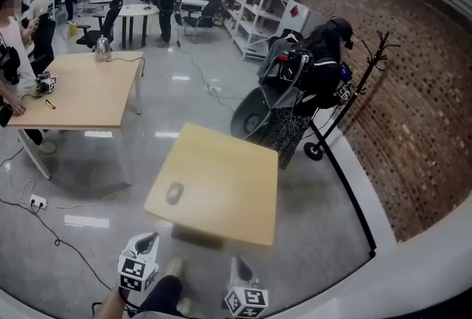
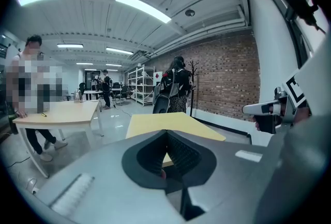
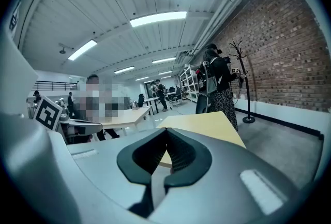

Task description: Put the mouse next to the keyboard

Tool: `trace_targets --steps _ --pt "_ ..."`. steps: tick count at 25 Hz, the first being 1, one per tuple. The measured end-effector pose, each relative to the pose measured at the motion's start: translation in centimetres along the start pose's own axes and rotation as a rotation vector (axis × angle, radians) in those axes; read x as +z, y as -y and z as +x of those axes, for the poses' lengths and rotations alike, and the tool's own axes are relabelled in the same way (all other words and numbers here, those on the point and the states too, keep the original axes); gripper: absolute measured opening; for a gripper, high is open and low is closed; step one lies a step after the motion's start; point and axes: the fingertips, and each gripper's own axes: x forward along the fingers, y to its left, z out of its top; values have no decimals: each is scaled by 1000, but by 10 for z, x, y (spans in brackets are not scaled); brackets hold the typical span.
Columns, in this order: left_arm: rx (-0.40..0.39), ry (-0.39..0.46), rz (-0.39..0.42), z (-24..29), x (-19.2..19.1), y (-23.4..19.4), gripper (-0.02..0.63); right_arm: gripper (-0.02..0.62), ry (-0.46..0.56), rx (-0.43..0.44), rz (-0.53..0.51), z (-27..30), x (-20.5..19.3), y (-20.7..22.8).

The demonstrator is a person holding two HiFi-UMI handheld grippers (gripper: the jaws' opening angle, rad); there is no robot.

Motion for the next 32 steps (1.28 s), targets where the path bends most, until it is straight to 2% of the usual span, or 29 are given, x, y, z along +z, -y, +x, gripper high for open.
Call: trace_targets --steps 18,32 --pt "4 -23 -12 106 30 -28 0 14 -35 12 5 102 33 44" --pt "-50 -105 -10 176 22 -42 0 14 -80 -28 36 164 32 65"
